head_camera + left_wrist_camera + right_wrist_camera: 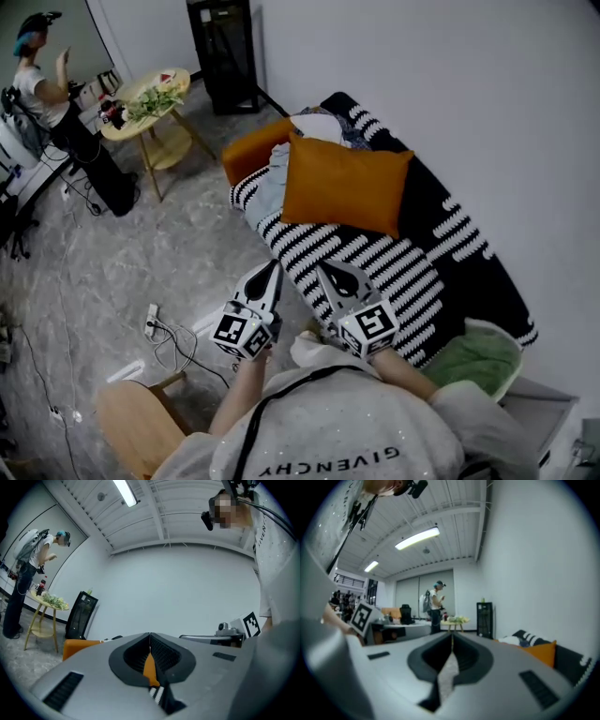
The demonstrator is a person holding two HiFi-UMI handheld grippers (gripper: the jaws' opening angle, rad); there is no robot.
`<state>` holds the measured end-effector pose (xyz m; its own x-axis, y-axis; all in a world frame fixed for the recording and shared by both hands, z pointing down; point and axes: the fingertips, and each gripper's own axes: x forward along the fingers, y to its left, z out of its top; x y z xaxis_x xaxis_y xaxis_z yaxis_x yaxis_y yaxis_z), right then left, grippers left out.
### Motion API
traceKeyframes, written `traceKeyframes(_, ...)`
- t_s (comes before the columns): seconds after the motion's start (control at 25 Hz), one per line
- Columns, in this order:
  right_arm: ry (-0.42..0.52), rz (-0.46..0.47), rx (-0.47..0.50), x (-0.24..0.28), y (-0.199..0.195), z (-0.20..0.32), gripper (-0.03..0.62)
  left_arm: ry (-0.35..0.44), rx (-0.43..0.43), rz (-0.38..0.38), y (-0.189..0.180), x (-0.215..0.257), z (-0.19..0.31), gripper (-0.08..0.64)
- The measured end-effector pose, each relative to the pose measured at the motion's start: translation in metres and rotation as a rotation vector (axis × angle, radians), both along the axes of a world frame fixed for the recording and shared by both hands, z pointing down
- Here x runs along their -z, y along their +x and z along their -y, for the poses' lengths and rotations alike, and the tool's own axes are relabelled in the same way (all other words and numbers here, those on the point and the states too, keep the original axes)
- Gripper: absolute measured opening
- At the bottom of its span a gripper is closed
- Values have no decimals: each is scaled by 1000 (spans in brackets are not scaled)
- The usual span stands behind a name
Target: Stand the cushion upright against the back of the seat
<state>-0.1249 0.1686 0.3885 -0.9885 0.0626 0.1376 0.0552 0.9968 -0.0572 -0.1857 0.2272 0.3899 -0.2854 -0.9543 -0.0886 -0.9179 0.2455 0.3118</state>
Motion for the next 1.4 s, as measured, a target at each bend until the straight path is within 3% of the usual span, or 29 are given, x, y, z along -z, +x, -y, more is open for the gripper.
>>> traceKeyframes(0.36, 15, -22, -34, -12, -61, 64, 18, 5, -66, -40, -55, -14, 76, 25)
traceKeyframes(0.96, -29, -54, -247, -31, -81, 153, 18, -48, -284, -82, -79, -34, 185, 25)
traceKeyframes(1.4, -56, -112, -348, -55, -159, 216, 18, -97, -363, -76, -164, -54, 258, 25)
